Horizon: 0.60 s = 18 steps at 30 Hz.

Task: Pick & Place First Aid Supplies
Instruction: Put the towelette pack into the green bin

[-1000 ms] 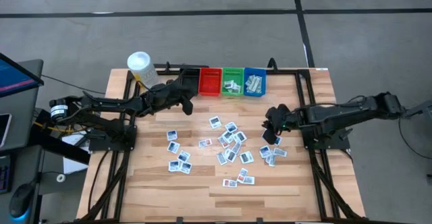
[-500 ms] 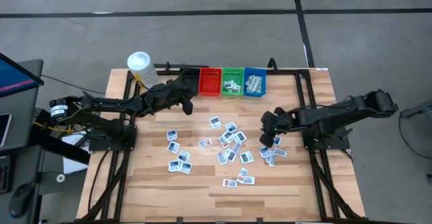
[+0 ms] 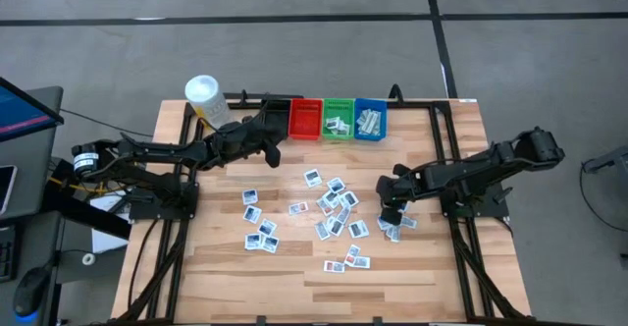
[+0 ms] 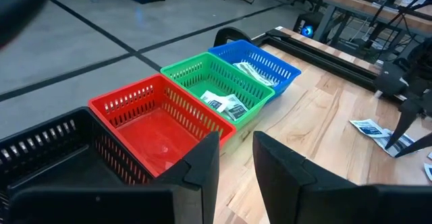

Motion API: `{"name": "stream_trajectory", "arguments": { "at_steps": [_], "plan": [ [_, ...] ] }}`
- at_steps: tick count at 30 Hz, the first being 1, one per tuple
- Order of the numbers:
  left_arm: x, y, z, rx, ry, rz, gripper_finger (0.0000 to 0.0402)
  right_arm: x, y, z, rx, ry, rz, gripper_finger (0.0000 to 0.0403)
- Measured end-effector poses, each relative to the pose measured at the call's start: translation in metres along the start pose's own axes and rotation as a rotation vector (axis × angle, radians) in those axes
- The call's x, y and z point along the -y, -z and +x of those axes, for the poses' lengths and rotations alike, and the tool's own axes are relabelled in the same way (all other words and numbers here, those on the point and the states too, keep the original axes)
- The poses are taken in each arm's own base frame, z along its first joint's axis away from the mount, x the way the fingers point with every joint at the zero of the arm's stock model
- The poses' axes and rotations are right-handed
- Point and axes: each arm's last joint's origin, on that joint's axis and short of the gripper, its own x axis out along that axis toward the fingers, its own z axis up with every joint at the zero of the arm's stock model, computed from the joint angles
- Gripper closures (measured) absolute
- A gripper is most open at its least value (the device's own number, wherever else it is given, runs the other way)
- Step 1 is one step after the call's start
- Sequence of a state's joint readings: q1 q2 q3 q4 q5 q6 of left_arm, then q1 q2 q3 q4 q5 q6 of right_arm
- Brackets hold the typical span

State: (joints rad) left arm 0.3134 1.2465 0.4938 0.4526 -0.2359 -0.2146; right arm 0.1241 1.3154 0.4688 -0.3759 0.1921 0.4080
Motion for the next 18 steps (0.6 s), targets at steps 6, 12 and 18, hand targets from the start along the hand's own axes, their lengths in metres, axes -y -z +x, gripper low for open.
{"name": "stream_trajectory", "arguments": {
  "at_steps": [6, 12, 18],
  "plan": [
    [0.0, 0.0, 0.0, -0.002, -0.001, 0.001, 0.0311, -0.001, 0.001, 0.006, -0.028, 0.011, -0.035, 0.0333],
    [0.0, 0.0, 0.0, -0.003, -0.001, 0.001, 0.0311, -0.002, 0.002, 0.015, -0.053, 0.017, -0.121, 0.0333],
    [0.0, 0.0, 0.0, -0.003, -0.001, 0.0, 0.0311, -0.005, 0.0, 0.023, -0.053, 0.028, -0.144, 0.0372]
  ]
}}
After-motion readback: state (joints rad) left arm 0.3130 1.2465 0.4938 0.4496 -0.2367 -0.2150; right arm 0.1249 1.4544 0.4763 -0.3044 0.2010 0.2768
